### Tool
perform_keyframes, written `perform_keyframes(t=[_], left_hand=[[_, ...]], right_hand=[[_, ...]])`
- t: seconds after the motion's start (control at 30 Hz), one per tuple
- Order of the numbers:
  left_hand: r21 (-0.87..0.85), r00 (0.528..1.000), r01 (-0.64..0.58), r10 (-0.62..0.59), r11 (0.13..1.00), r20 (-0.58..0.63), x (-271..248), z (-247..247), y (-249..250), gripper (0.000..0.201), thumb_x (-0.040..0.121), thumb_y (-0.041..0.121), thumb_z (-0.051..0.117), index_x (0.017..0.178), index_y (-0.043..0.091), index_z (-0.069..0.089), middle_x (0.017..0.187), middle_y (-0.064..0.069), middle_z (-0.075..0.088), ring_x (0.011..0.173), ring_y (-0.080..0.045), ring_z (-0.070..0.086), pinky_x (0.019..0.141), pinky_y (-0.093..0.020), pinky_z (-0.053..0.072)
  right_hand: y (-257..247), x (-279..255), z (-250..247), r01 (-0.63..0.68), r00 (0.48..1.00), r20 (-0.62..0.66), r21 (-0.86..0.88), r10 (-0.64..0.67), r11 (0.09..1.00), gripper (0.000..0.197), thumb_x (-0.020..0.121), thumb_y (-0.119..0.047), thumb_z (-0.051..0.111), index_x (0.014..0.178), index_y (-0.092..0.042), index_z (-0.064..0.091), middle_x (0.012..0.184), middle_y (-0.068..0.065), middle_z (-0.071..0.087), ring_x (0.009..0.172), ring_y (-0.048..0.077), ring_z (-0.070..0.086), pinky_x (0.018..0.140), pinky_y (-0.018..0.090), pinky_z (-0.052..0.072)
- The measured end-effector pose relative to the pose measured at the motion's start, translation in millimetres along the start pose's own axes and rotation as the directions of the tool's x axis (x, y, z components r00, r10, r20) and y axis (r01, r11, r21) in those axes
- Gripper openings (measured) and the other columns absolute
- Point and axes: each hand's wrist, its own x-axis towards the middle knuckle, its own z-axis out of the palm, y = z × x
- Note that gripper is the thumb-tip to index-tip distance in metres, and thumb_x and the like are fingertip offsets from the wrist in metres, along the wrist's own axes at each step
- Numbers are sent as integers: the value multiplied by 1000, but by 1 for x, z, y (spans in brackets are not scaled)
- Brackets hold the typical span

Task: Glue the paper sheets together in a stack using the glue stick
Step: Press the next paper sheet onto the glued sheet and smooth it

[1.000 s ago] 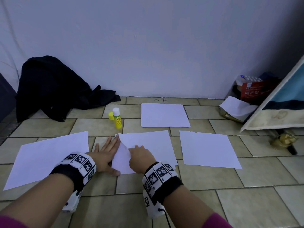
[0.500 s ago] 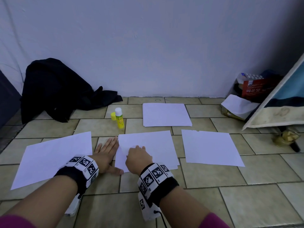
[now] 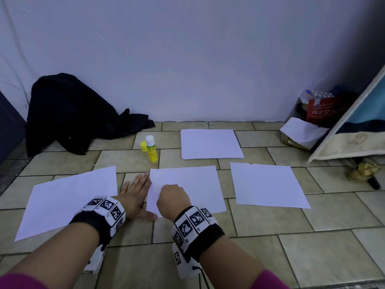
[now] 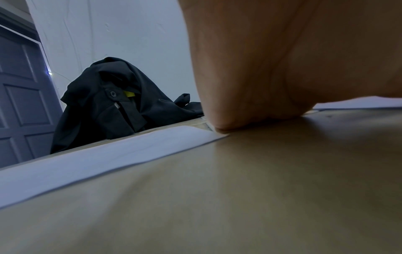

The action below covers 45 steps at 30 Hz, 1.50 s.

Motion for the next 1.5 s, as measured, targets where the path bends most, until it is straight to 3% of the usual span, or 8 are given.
perform_keyframes(t=[0.2, 0.37, 0.47, 0.6, 0.8, 0.87, 1.27, 1.5], left_hand=[[-11, 1000, -4, 4, 1000, 0, 1, 0, 0, 168, 8, 105, 1, 146, 15, -29, 153, 3, -36, 140, -14, -33, 115, -42, -13], [-12, 1000, -11, 11, 1000, 1, 1, 1, -1, 167, 9, 106, 2, 146, 14, -29, 153, 2, -36, 139, -14, -33, 115, -42, -14], [-9, 1000, -10, 10, 1000, -1, 2, 1, -2, 168, 10, 106, 2, 146, 13, -29, 152, 2, -36, 137, -12, -34, 115, -42, -14], [-18, 1000, -22, 22, 1000, -3, 2, 2, -4, 166, 13, 106, 5, 146, 14, -28, 152, 3, -37, 129, -6, -38, 115, -41, -15], [-34, 1000, -29, 29, 999, 3, 1, 1, -5, 165, 15, 107, 7, 144, 12, -31, 151, 1, -38, 127, -7, -41, 114, -40, -16], [-41, 1000, -24, 24, 999, 5, 1, 1, -4, 166, 14, 107, 8, 143, 11, -33, 151, 2, -38, 127, -7, -41, 114, -40, -16], [-62, 1000, -22, 22, 998, -1, 2, 1, -4, 166, 13, 106, 11, 145, 16, -31, 152, 4, -37, 130, -6, -39, 114, -41, -16], [-61, 1000, -21, 22, 998, 5, 0, -1, -2, 168, 9, 106, 8, 145, 15, -32, 152, 4, -36, 130, -5, -38, 114, -41, -16]], right_hand=[[-1, 0, 0, 22, 999, 30, -79, -20, 997, 35, 92, -7, 51, 126, 2, 47, 131, 22, 48, 127, 39, 41, 105, 50, 37], [0, -2, 1, 19, 1000, 20, -33, -18, 999, 32, 93, -7, 47, 123, 2, 51, 130, 23, 50, 126, 39, 42, 99, 48, 41], [1, -2, 0, 6, 999, 36, -40, -4, 999, 34, 92, -5, 48, 125, 3, 49, 132, 23, 48, 130, 39, 38, 105, 49, 38], [2, -5, -1, -3, 1000, 10, -10, 3, 1000, 30, 94, -4, 44, 122, 2, 52, 129, 20, 51, 127, 36, 42, 101, 44, 41], [4, -11, -5, 67, 998, 24, -95, -65, 993, 57, 94, -6, 43, 146, -19, 26, 123, 18, 53, 120, 37, 46, 91, 42, 45], [6, -12, -6, 102, 995, 28, -130, -99, 986, 58, 93, -4, 42, 147, -22, 29, 122, 17, 54, 118, 37, 48, 87, 39, 46], [2, -14, -12, 138, 990, 28, -210, -135, 968, 37, 93, -9, 49, 130, -8, 51, 123, 16, 58, 116, 31, 53, 96, 35, 40], [-5, -15, -11, 108, 994, 5, -239, -110, 965, 33, 92, -11, 53, 124, -1, 50, 125, 18, 55, 118, 34, 52, 104, 42, 38]])
